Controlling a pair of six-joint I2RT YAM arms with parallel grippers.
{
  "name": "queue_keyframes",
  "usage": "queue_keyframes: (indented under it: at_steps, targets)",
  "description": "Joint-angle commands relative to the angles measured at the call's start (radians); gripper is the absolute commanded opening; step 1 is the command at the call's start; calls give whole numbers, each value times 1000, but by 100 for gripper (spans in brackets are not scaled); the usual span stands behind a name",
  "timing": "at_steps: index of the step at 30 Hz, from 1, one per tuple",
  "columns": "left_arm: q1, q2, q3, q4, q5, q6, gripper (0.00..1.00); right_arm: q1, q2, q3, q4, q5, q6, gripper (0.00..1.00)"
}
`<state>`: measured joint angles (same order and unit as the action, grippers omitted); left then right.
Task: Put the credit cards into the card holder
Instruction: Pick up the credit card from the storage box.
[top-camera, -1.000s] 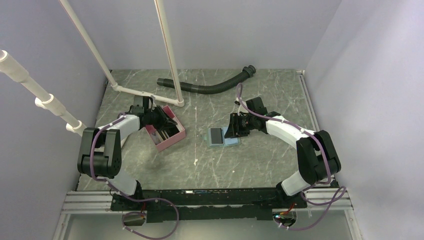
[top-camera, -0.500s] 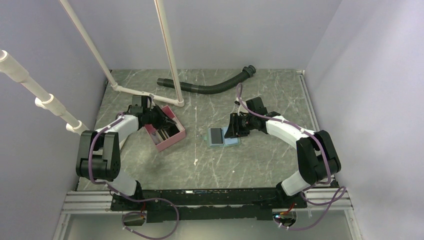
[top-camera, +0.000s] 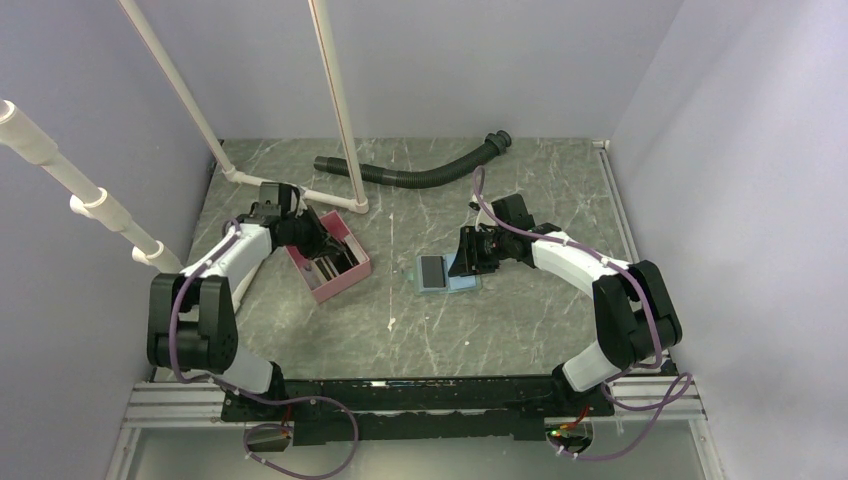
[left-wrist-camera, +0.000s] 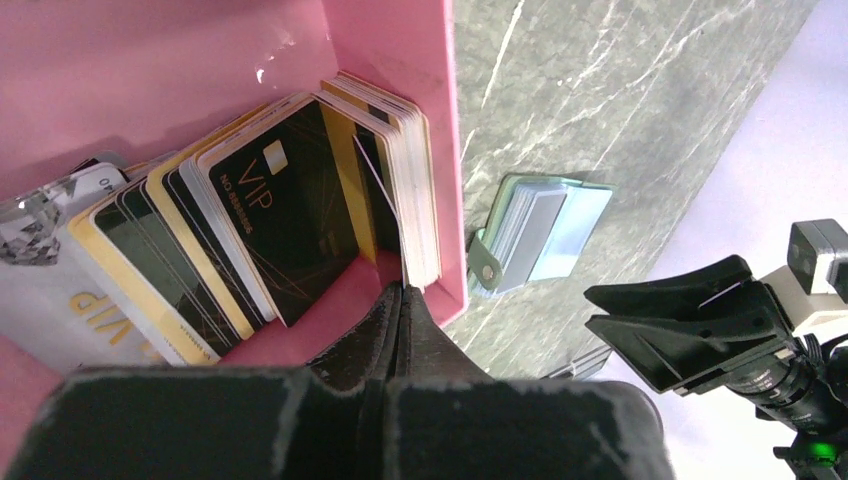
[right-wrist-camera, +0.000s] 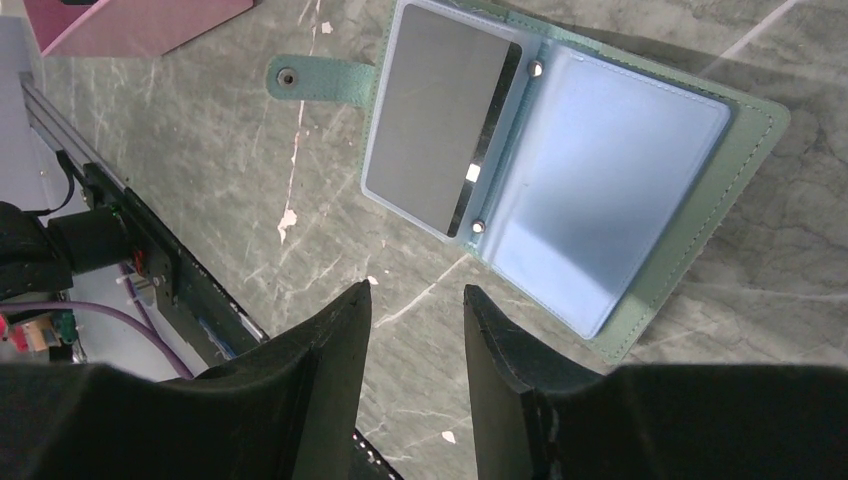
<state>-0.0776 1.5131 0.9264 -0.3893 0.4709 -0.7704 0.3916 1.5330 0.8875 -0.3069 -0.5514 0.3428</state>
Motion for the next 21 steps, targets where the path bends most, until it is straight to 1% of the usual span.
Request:
queue_keyframes:
  at_steps: [1, 10, 14, 21]
  targets:
    - [1, -71, 71, -104, -14, 58, 0, 3, -27, 1, 17, -15, 2, 42]
    - [6, -118, 144, -265, -61, 156, 0, 6, -17, 9, 15, -19, -3, 41]
    - [6, -146, 197, -325, -47, 208, 0, 8, -16, 18, 9, -18, -12, 42]
    - [7, -183, 263, -422, -58, 232, 0, 22, -4, 44, 3, -25, -12, 42]
